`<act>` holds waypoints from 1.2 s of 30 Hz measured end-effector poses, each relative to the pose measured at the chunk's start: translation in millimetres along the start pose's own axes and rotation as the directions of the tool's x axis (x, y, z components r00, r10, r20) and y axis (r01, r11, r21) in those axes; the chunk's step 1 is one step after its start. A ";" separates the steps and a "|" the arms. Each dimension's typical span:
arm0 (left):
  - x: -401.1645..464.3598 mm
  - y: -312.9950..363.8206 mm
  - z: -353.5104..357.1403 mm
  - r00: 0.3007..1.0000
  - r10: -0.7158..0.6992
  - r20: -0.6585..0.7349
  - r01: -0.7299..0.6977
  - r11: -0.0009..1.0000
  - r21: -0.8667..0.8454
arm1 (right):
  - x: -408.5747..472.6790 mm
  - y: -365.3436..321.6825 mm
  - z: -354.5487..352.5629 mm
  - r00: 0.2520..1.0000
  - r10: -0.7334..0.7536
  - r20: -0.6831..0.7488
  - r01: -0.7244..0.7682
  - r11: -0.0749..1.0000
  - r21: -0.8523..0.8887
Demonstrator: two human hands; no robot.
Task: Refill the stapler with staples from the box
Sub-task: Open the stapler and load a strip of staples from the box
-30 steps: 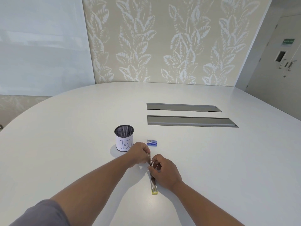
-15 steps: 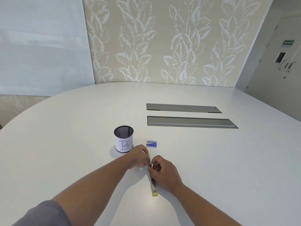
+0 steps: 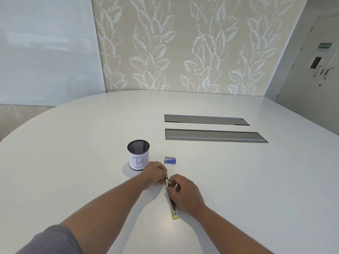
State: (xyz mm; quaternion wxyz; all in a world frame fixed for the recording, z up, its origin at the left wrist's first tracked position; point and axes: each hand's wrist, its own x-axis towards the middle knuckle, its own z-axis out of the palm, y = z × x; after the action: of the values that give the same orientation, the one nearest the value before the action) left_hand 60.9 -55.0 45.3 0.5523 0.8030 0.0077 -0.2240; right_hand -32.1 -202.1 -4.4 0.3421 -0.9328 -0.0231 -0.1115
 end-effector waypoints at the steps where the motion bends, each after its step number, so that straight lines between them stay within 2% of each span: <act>1: 0.1 -0.3 -0.2 1.000 -0.006 0.003 0.006 1.000 -0.020 | -0.8 0.0 0.2 1.000 -0.012 -0.012 0.012 1.000 -0.004; 5: 0.5 -1.7 -2.0 1.000 -0.027 0.016 0.028 0.996 -0.084 | -2.9 0.3 1.9 0.996 -0.038 -0.079 0.035 0.999 -0.033; 10: 1.0 -1.6 -3.3 0.998 -0.041 0.038 0.046 0.990 -0.134 | -3.6 -0.9 4.2 0.988 -0.126 -0.085 0.112 0.983 -0.147; 18: 4.1 -3.4 -1.3 0.998 -0.059 0.017 0.061 0.987 -0.150 | 2.9 -3.1 6.2 0.993 -0.118 -0.016 0.113 0.977 -0.179; 31: 3.0 -11.1 -4.0 0.999 -0.002 0.048 0.012 0.979 -0.202 | 4.4 -3.0 6.6 0.999 -0.044 -0.020 0.041 0.990 -0.132; 36: 1.0 -17.5 -4.4 0.996 0.076 0.045 -0.072 0.993 -0.094 | 3.6 -3.2 5.6 1.000 -0.001 -0.028 -0.002 0.994 -0.110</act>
State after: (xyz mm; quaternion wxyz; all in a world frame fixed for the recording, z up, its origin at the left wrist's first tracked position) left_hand 58.8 -44.6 30.8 0.5969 0.7705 -0.0249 -0.2221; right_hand -27.9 -196.1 -5.6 0.2907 -0.9485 -0.0118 -0.1257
